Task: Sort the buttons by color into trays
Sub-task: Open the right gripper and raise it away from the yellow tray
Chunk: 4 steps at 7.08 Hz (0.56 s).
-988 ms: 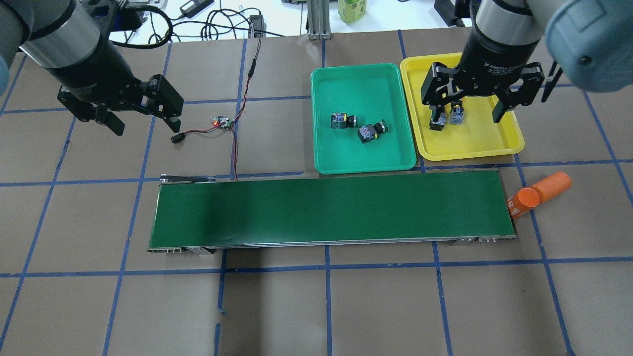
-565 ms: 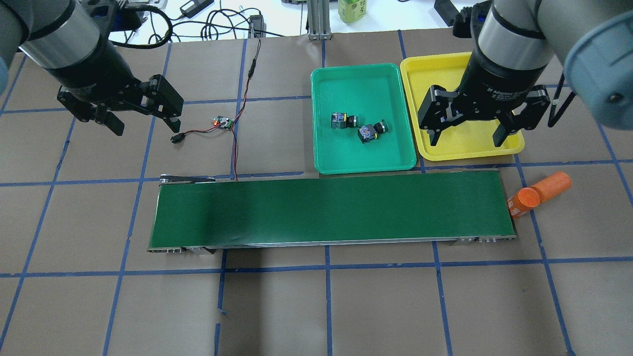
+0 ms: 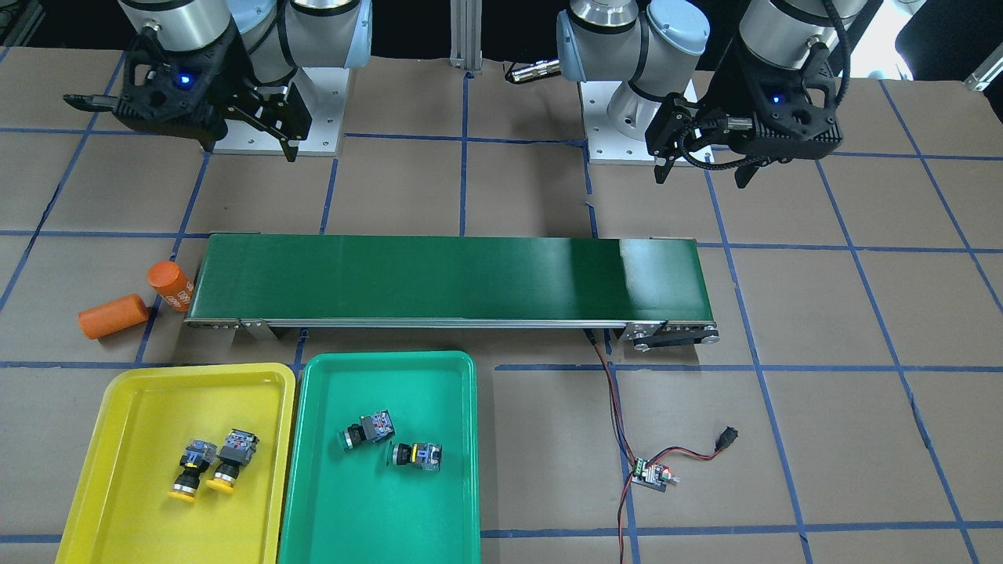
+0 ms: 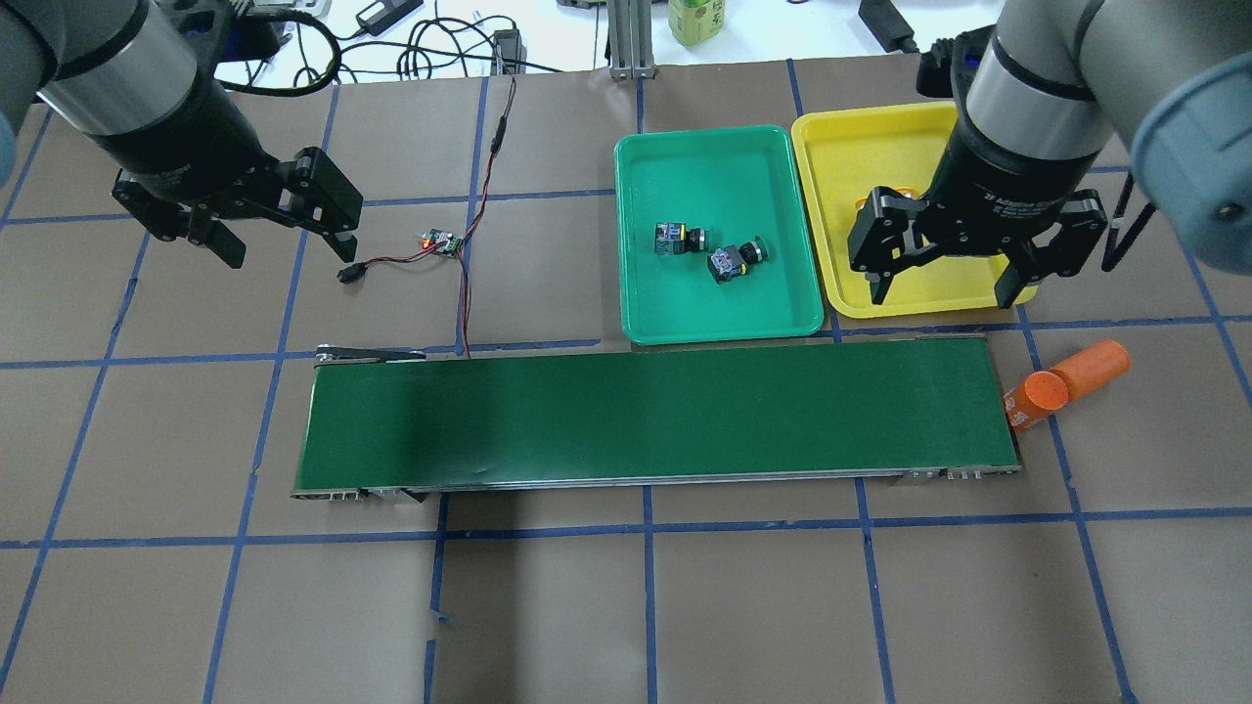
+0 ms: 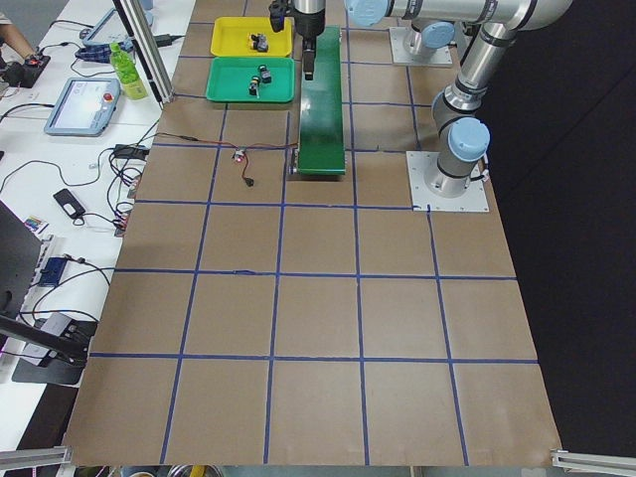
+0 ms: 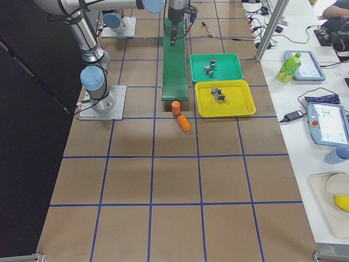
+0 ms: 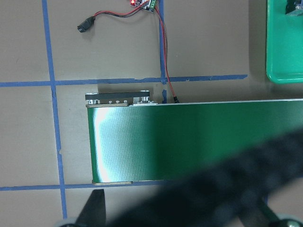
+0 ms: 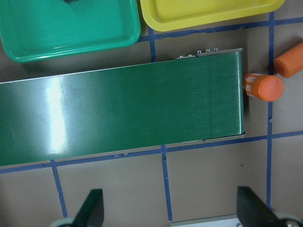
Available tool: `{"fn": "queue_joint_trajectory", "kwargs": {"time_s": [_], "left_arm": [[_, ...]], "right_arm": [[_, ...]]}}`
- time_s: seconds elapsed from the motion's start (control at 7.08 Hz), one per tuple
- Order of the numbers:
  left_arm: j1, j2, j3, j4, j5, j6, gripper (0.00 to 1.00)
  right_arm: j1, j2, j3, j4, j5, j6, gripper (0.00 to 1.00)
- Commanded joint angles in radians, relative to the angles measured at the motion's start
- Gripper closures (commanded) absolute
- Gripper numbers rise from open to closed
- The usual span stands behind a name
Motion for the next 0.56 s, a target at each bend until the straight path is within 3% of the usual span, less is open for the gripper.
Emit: {"fn": "queue_joint_trajectory", "kwargs": {"time_s": [0.0,0.42], "left_arm": [[0.0,0.0,0.0,0.0,0.0,0.0,0.0],[0.0,0.0,0.0,0.0,0.0,0.0,0.0]], "right_arm": [[-0.028,-0.016,0.004,0.003,0.002,-0.001,0.0],[-0.026,-0.016,0.004,0.001,0.01,0.001,0.0]]}}
